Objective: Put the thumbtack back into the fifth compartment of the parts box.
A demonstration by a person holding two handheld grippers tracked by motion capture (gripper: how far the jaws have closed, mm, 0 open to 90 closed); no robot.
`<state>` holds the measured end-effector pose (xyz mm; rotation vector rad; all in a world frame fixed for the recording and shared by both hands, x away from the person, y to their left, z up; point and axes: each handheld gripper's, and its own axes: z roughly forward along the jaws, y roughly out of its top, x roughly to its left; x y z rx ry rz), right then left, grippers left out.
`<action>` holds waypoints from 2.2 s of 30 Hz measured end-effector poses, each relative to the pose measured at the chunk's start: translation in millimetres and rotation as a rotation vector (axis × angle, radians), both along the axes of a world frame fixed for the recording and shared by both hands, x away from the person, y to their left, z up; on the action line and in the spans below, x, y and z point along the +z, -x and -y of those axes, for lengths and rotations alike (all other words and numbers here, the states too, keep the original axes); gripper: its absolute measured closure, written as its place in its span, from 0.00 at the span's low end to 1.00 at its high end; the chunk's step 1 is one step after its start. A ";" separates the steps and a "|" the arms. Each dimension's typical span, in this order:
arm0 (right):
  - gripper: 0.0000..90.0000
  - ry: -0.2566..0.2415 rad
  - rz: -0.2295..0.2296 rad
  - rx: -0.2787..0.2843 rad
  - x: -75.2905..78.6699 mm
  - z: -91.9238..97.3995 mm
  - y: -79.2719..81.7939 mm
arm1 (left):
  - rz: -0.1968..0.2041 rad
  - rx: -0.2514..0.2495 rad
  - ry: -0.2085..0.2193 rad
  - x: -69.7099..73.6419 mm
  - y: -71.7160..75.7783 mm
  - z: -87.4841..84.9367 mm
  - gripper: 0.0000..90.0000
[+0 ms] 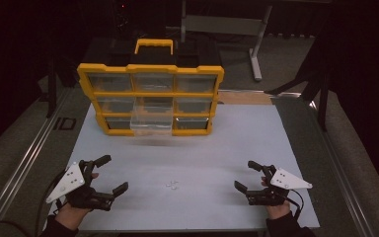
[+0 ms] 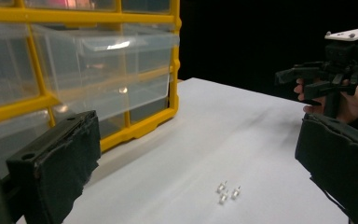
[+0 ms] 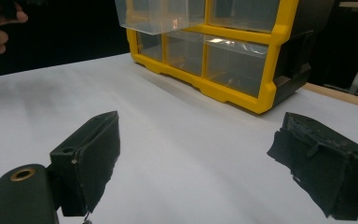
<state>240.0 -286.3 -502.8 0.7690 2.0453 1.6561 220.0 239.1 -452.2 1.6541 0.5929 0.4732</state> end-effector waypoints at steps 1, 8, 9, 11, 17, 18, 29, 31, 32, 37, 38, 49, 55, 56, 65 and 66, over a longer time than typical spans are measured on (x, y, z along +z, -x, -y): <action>0.15 0.000 -0.003 0.001 -0.1 -0.1 -0.1 | 0.003 0.002 -0.008 3.4 -1.4 0.4 0.00; 0.15 -0.001 -0.006 0.010 -0.8 -1.9 -0.7 | -0.016 -0.040 -0.010 20.1 -9.9 4.6 0.00; 0.15 0.000 -0.007 0.011 -0.7 -2.0 -0.6 | -0.018 -0.046 -0.013 21.5 -11.0 5.6 0.00; 0.15 0.001 -0.006 0.010 -0.4 -2.0 -0.4 | -0.032 -0.071 -0.009 25.1 -14.2 8.2 0.00; 0.15 -0.004 -0.003 0.009 -0.1 -2.1 -1.3 | -0.040 -0.102 -0.018 30.9 -23.6 18.6 0.02; 0.15 -0.003 -0.001 0.009 0.0 -2.4 -1.2 | -0.034 -0.103 -0.022 31.3 -24.8 20.9 0.02; 0.15 -0.007 0.000 0.013 0.9 -2.0 -1.1 | -0.081 -0.162 -0.048 30.9 -39.6 46.2 0.01; 0.15 -0.008 -0.002 0.012 0.9 -1.8 -1.1 | -0.081 -0.174 -0.054 30.4 -41.7 51.1 0.01; 0.15 -0.008 -0.003 0.012 0.9 -1.8 -1.1 | -0.081 -0.177 -0.053 30.2 -42.7 53.4 0.01; 0.15 -0.011 -0.004 0.015 0.8 -1.7 -1.3 | -0.070 -0.200 -0.059 29.3 -47.4 63.0 0.01; 0.15 -0.011 -0.004 0.015 0.8 -1.6 -1.3 | -0.064 -0.201 -0.064 29.2 -48.2 64.7 0.01; 0.15 -0.013 -0.006 0.019 0.4 -1.8 -1.5 | -0.065 -0.299 -0.059 21.8 -62.0 83.9 0.01; 0.15 -0.012 -0.006 0.022 0.2 -2.0 -1.7 | -0.064 -0.343 -0.077 17.9 -69.5 93.5 0.01; 0.15 -0.012 -0.006 0.022 0.2 -1.9 -1.7 | -0.066 -0.348 -0.082 16.7 -71.0 95.5 0.02; 0.15 -0.009 -0.007 0.027 -0.3 -2.5 -2.1 | -0.083 -0.396 -0.122 2.0 -82.9 109.0 0.07; 0.15 -0.008 -0.008 0.029 -0.4 -2.6 -2.1 | -0.082 -0.398 -0.129 -0.8 -84.1 111.1 0.08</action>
